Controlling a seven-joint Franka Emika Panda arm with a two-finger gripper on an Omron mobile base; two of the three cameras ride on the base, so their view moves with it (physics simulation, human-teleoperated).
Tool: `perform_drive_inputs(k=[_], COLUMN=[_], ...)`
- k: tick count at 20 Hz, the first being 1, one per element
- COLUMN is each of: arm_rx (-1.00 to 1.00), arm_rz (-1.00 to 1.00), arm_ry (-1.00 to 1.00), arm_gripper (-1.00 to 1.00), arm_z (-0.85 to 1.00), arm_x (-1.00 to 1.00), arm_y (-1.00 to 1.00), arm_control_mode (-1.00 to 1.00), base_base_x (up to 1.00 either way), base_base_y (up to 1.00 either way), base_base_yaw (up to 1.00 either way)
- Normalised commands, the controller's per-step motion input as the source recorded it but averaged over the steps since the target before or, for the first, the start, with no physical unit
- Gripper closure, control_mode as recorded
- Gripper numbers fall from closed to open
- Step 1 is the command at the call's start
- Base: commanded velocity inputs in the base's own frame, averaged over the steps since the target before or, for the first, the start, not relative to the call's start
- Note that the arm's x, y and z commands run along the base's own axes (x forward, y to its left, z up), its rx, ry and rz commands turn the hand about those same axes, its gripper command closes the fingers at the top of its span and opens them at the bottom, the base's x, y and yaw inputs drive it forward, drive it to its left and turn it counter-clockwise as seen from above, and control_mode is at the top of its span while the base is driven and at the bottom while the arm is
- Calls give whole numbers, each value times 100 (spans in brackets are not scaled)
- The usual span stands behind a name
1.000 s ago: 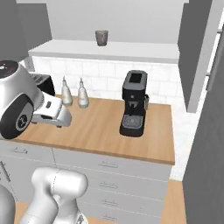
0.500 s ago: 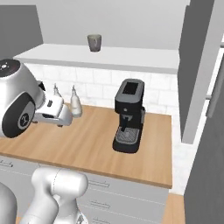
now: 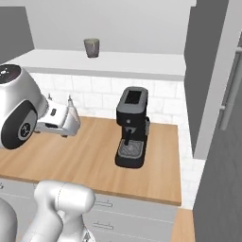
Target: Gather all objects into one cabinet and sort the glasses and bowls to opposite sides.
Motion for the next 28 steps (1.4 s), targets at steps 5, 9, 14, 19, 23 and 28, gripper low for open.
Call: perform_drive_inputs(k=[5, 9, 14, 19, 23, 28], arm_rx=[0, 0, 0, 1, 3, 2], arm_rz=[0, 0, 7, 31, 30, 22], arm_ry=[0, 0, -12, -42, -41, -32], arm_gripper=[-100, -100, -100, -100, -100, -100], arm_z=[0, 0, 3, 42, 64, 56], arm_x=[0, 0, -18, -33, -1, 12], arm_y=[0, 0, -1, 0, 0, 0], arm_control_mode=[100, 100, -100, -100, -100, -100], base_base_x=[55, 14, 0, 0, 0, 0], base_base_y=[0, 0, 0, 0, 0, 0], base_base_yaw=[-10, -2, 0, 0, 0, 0])
